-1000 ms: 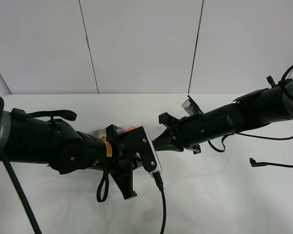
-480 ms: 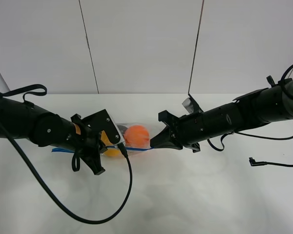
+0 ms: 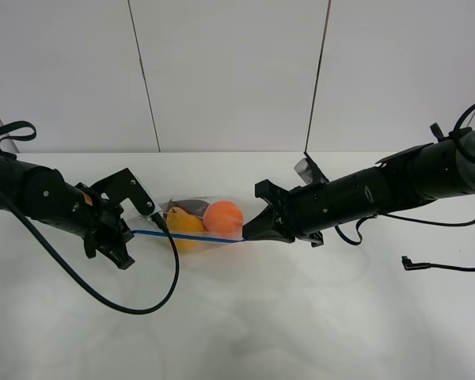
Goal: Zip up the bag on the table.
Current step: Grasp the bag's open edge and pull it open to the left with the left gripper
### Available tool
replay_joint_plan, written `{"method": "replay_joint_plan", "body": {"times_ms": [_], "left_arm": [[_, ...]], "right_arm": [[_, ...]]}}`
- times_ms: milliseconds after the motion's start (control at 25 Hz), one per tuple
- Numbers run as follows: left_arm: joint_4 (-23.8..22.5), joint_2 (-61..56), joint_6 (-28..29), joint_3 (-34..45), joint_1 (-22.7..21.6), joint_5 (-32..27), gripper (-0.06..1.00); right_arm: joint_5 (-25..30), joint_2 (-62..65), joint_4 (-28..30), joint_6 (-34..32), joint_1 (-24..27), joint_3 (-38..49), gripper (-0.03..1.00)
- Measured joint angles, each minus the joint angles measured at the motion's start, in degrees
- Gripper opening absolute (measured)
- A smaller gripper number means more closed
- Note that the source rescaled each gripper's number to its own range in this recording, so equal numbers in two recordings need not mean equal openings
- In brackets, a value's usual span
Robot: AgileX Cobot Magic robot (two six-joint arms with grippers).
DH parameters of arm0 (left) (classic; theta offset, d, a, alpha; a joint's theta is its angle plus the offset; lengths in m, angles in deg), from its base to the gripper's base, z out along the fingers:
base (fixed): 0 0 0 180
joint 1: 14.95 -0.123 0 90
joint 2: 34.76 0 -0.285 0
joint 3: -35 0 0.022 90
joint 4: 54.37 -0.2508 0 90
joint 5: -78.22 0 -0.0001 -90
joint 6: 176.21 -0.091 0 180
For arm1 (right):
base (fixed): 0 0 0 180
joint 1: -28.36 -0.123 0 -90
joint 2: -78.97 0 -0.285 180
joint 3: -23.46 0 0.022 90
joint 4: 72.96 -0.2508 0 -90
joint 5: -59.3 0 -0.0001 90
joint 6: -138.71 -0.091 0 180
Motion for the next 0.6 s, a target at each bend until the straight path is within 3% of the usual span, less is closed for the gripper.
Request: {"method": "replay_joint_plan", "body": {"times_ms": [360,600], "left_arm": [[0.46,0.00,-0.27,0.00,-6.13,-1.99,0.00],[0.36,0.00,-0.27,0.00,-7.42,-2.17,0.00]], "right_arm": [[0.00,0.00,-0.47,0.16,-0.02,0.00,0.00],[-0.04,0.00,0.05,0.35,-0.02,0.00,0.00]]}}
